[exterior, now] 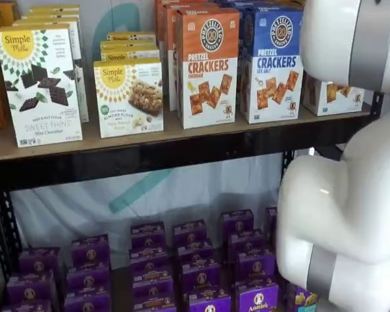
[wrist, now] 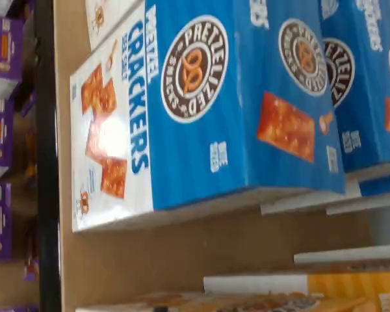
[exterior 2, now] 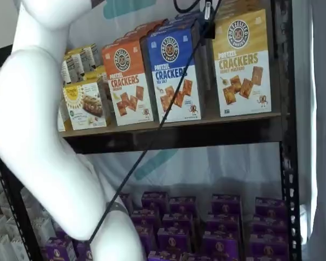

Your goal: Retrieve the yellow and white box located on the top shelf, the sixth one from the left

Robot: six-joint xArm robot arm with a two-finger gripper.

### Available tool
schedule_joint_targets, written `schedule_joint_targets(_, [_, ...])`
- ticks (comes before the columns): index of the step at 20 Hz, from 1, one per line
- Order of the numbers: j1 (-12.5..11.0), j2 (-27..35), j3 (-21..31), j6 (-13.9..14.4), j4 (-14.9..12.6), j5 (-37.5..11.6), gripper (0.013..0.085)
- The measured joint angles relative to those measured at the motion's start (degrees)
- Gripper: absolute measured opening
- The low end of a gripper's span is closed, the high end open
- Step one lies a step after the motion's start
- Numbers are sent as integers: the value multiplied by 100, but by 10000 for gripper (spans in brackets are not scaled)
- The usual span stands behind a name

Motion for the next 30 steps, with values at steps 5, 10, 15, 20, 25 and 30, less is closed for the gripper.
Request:
schedule_joint_targets(5, [201, 284, -283, 34, -404, -21, 850])
schedule_joint_targets(10, [373, 609, -583, 124, -686, 8, 850])
schedule_joint_targets(15, [509, 839, -819, 216, -790, -43, 850])
schedule_joint_targets(20, [686, 1134, -1226, 328, -1245, 183, 850])
schedule_joint_targets(25, [773, 1448, -1678, 429, -1568, 578, 850])
schedule_joint_targets(30, [845, 1651, -1993, 493, -1814, 879, 850])
